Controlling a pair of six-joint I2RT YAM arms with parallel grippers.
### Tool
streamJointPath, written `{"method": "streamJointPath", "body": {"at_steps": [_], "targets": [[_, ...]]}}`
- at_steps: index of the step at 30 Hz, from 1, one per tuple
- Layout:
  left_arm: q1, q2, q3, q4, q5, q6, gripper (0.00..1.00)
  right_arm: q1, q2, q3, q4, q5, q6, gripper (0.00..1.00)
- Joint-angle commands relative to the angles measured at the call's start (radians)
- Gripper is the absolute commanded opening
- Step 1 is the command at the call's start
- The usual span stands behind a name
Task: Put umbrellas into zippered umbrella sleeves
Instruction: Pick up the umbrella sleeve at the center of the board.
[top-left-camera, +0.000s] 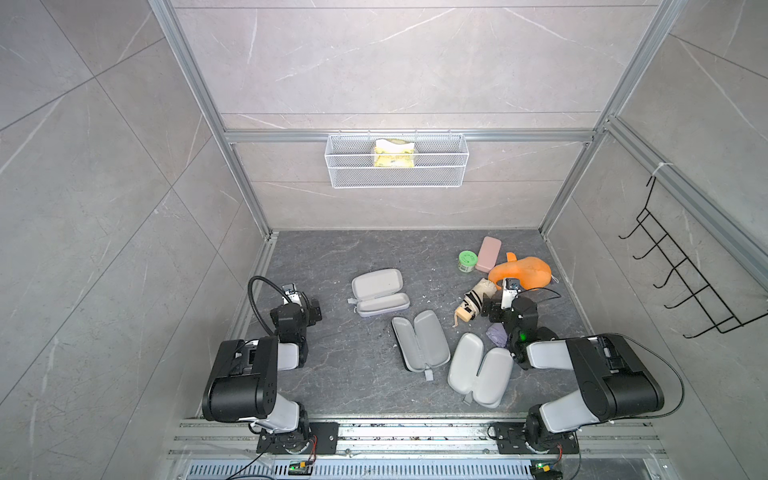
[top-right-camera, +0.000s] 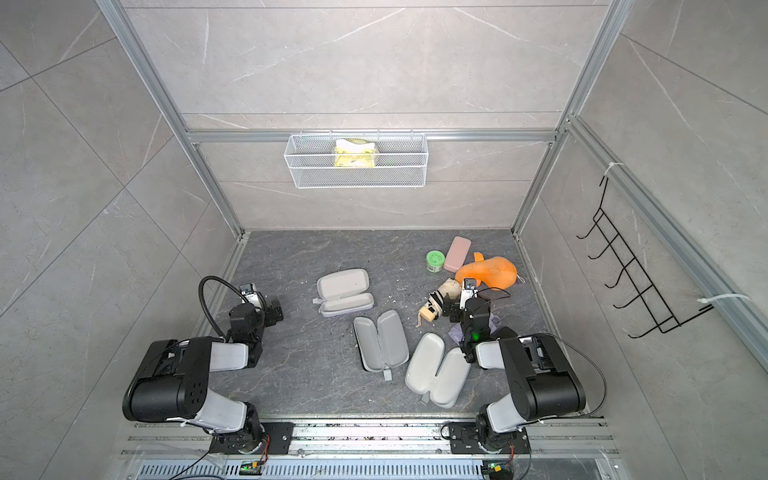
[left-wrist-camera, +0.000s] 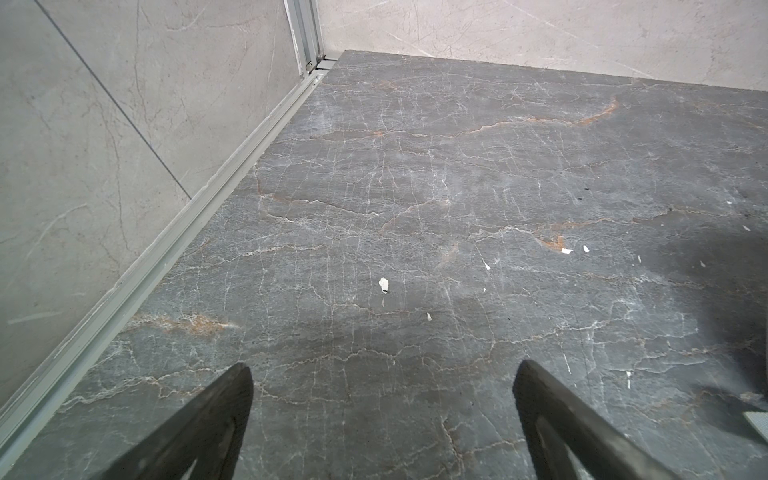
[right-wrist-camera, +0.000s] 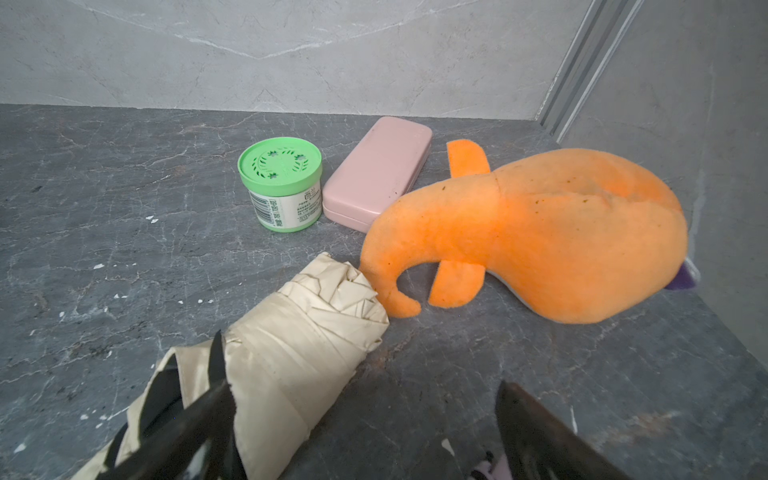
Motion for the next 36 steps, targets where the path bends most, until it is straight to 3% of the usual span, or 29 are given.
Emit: {"method": "streamJointPath", "body": {"at_steps": [1, 5, 7, 8, 13, 15, 17, 19, 21, 22, 24, 25, 26, 27, 31, 36], "targets": [[-0.004, -0.013, 0.014, 0.029, -0.010, -0.007, 1.00, 0.005, -0.004, 0.007, 0.005, -0.007, 0.000, 1.00], [-0.006, -0.012, 0.016, 0.026, -0.014, -0.004, 1.00, 0.004, -0.005, 0.004, 0.010, -0.009, -0.001, 1.00], [-0.049, -0.036, 0.019, 0.000, -0.098, 0.007, 1.00, 0.011, -0.050, 0.016, -0.050, 0.002, -0.008, 1.00], [-0.064, -0.050, 0.009, 0.016, -0.102, 0.030, 1.00, 0.019, -0.097, 0.045, -0.127, 0.017, -0.012, 1.00], [-0.139, -0.068, -0.056, 0.145, -0.206, 0.089, 1.00, 0.077, -0.240, 0.343, -0.856, 0.161, 0.138, 1.00], [-0.205, -0.108, 0.003, 0.034, -0.407, 0.106, 1.00, 0.126, -0.266, 0.415, -1.013, 0.228, 0.179, 1.00], [-0.214, -0.179, 0.102, -0.200, -0.402, 0.099, 1.00, 0.162, -0.288, 0.486, -1.160, 0.262, 0.242, 1.00], [-0.216, -0.248, 0.160, -0.299, -0.415, 0.085, 1.00, 0.190, -0.294, 0.587, -1.318, 0.279, 0.309, 1.00], [-0.218, -0.329, 0.207, -0.423, -0.419, 0.019, 1.00, 0.190, -0.273, 0.665, -1.435, 0.355, 0.476, 1.00], [-0.217, -0.364, 0.236, -0.495, -0.422, -0.050, 1.00, 0.178, -0.249, 0.697, -1.510, 0.348, 0.579, 1.00], [-0.215, -0.395, 0.290, -0.627, -0.443, -0.201, 1.00, 0.111, -0.214, 0.692, -1.447, 0.065, 0.500, 1.00], [-0.213, -0.401, 0.330, -0.724, -0.437, -0.301, 1.00, 0.099, -0.206, 0.691, -1.434, -0.004, 0.506, 0.97], [-0.205, -0.407, 0.380, -0.843, -0.396, -0.400, 1.00, 0.095, -0.207, 0.686, -1.412, -0.067, 0.499, 0.91], [-0.190, -0.405, 0.413, -0.896, -0.296, -0.422, 1.00, 0.096, -0.214, 0.682, -1.398, -0.120, 0.492, 0.87], [-0.144, -0.402, 0.451, -0.918, 0.079, -0.470, 0.99, 0.112, -0.207, 0.678, -1.394, -0.266, 0.527, 0.82], [-0.149, -0.377, 0.503, -1.081, 0.220, -0.492, 0.77, 0.297, -0.147, 0.714, -1.483, -0.294, 0.473, 0.71]]}}
